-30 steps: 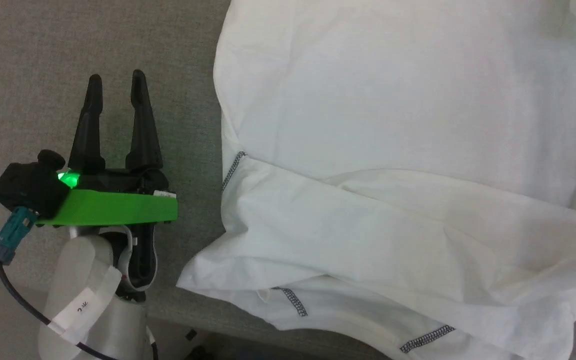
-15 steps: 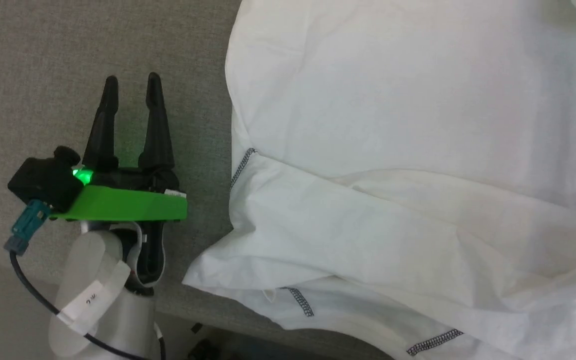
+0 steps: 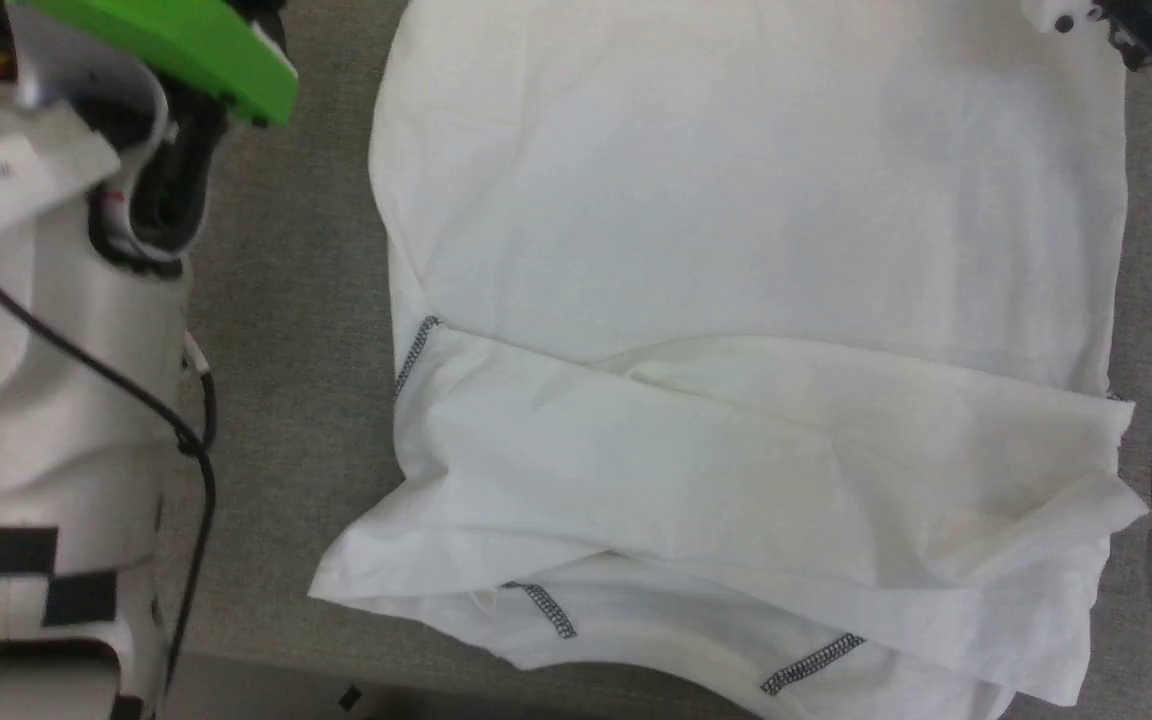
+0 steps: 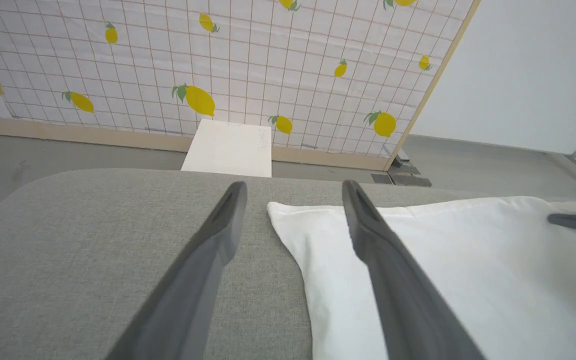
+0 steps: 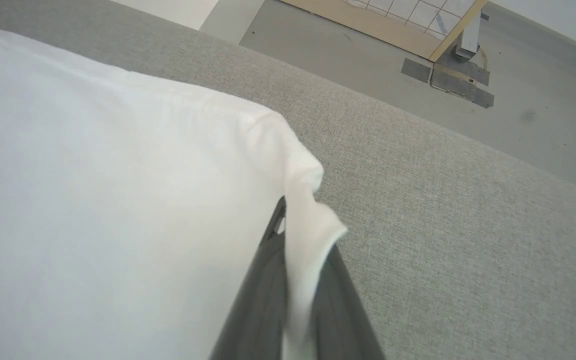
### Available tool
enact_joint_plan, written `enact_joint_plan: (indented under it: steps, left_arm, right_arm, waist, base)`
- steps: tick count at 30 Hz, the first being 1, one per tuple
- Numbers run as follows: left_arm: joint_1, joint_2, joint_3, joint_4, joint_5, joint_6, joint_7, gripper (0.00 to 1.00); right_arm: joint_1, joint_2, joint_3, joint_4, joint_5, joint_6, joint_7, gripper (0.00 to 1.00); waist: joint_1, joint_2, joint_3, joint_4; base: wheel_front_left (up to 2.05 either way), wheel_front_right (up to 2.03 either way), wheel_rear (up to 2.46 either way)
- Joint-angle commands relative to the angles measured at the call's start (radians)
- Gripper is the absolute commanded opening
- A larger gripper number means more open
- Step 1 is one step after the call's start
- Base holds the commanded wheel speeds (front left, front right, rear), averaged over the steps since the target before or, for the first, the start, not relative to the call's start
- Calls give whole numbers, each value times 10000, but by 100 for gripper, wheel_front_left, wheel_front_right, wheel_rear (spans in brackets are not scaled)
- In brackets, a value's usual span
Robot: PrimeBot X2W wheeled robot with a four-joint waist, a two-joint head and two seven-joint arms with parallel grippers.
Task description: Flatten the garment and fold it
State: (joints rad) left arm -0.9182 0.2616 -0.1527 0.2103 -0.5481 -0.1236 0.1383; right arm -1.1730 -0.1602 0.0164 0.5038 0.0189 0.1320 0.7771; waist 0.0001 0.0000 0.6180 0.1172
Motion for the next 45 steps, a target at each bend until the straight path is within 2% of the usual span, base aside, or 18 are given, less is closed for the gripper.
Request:
enact_joint_plan:
  steps: [1,7,12,16,22,23,24,25,32,33,45]
  left_arm:
    - [-628,187,-127,354,-92,-64,430,100]
    - [-2695,614,-663,2264,-297,8,3123,100]
    - [-3735,762,-790,3275,-341,456,4712,100]
    - [-4106,721,-803,3732,-416,807,5406,100]
    - [-4142,839,-1145,4260,-251,972,6097,100]
    - [-4092,818,-1136,4325,-353,922,6223,33]
    - [-4070,817,-1123,4329,-410,871,6234,0]
    - [-3999,822,-980,4252,-667,679,6070,0]
    - [-4189,978,-610,3911,-841,426,4813,0]
    - [-4491,1021,-593,3783,-698,316,4021,0]
    - [-5719,919,-858,4300,193,105,518,0]
  right_arm:
    - [-173,59,164,-61,152,-13,-116,0]
    - [-351,196,948,-218,737,-13,-356,0]
    - [-512,118,1669,-492,1257,-13,-465,0]
    - [-619,-58,2062,-734,1574,-13,-482,0]
    - [-710,-266,2422,-1039,1952,-13,-489,0]
    - [-711,-290,2441,-1059,1987,-13,-492,0]
    - [-714,-314,2450,-1073,2009,-13,-495,0]
    - [-710,-394,2445,-1077,2055,-13,-541,0]
    - [-804,-512,2173,-928,1959,-13,-839,0]
    - [-1029,-510,1899,-849,1762,-13,-1082,0]
    - [-2123,-4,799,-464,732,-13,-2685,0]
  waist:
    - [-1,0,264,-379]
    - [-1,0,704,-969]
    - [-1,0,1087,-1330]
    - [-1,0,1307,-1465]
    - [-1,0,1577,-1516]
    - [-1,0,1599,-1505]
    - [-1,0,1619,-1493]
    - [-1,0,1636,-1444]
    - [-1,0,1422,-1355]
    - [-1,0,1338,-1319]
    - [-1,0,1003,-1279]
  base:
    - [0,0,0]
    - [0,0,0]
    - [0,0,0]
    - [0,0,0]
    - [0,0,0]
    - [0,0,0]
    - [0,0,0]
    - [0,0,0]
    - [0,0,0]
    - [0,0,0]
    - [0,0,0]
